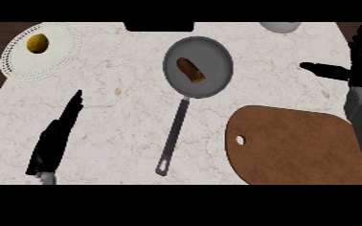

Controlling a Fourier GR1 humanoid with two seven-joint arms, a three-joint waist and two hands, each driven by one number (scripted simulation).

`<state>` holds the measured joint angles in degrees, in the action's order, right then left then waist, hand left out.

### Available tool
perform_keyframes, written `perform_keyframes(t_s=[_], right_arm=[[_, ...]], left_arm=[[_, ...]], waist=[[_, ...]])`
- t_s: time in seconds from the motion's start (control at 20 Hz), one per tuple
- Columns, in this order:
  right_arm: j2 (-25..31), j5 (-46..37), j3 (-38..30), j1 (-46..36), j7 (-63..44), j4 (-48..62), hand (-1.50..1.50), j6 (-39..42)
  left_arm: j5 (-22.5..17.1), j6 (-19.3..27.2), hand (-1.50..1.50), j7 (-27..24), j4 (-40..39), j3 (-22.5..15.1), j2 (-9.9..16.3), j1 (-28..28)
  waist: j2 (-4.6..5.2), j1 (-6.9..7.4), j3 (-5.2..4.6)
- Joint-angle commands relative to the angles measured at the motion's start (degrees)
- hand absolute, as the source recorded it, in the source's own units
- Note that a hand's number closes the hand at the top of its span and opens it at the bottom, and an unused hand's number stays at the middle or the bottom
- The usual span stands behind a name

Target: Pick the sweet potato from the cutting board and place it in the pan

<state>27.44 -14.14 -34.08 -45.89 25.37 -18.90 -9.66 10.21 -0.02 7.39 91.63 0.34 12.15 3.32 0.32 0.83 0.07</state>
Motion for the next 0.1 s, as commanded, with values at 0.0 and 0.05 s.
perform_keyframes(t_s=[0.0,0.05], right_arm=[[2.4,1.0,1.0,1.8,1.1,0.2,-1.5,2.8],[1.5,1.4,2.1,3.3,-1.2,-2.4,-1.5,4.6]], left_arm=[[-0.6,-2.4,0.0,1.3,1.9,1.3,1.7,0.8],[2.3,2.0,0.0,0.4,2.4,-1.9,-2.9,2.9]], waist=[[-0.06,0.11,-0.01],[-0.3,-0.41,-0.05]])
